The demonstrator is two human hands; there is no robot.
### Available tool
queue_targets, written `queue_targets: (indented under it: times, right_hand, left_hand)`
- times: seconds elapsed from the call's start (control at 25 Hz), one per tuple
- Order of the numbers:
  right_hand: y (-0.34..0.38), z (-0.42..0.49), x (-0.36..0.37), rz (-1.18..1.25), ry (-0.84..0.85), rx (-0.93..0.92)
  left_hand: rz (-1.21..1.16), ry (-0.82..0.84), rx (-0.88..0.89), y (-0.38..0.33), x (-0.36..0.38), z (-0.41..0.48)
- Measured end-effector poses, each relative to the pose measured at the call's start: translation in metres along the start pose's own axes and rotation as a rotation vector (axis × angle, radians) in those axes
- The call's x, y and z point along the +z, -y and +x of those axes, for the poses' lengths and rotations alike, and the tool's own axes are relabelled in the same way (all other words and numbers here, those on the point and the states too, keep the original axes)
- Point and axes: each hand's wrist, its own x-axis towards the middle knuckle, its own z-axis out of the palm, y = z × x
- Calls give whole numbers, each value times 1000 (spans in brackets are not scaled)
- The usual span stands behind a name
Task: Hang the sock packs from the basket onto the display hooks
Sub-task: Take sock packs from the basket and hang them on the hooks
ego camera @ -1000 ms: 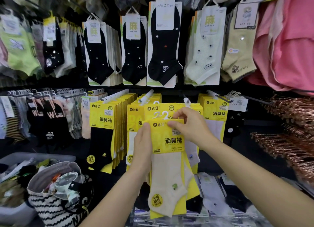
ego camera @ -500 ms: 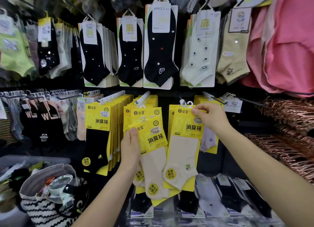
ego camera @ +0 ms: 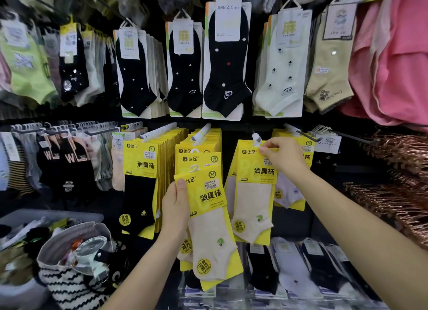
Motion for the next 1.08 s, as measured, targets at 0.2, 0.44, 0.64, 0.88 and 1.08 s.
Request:
queue_targets:
  times: [0.2, 0.44, 0.64, 0.88, 1.08]
  right_hand:
    - [-3, 5, 5, -10, 7, 20]
    - [9, -30, -1, 141, -158, -146]
    - [30, -58, 7, 129, 38, -406]
    - [27, -56, -6, 61, 113, -340]
    - [27, -49, -17, -81, 179, -274]
  left_hand:
    - [48, 22, 36, -2, 7, 0]
    - [6, 107, 24, -7, 28, -3]
    - [13, 162, 49, -9, 50, -15]
    - [43, 216, 104, -8, 61, -22]
    - [16, 240, 59, -7, 69, -27]
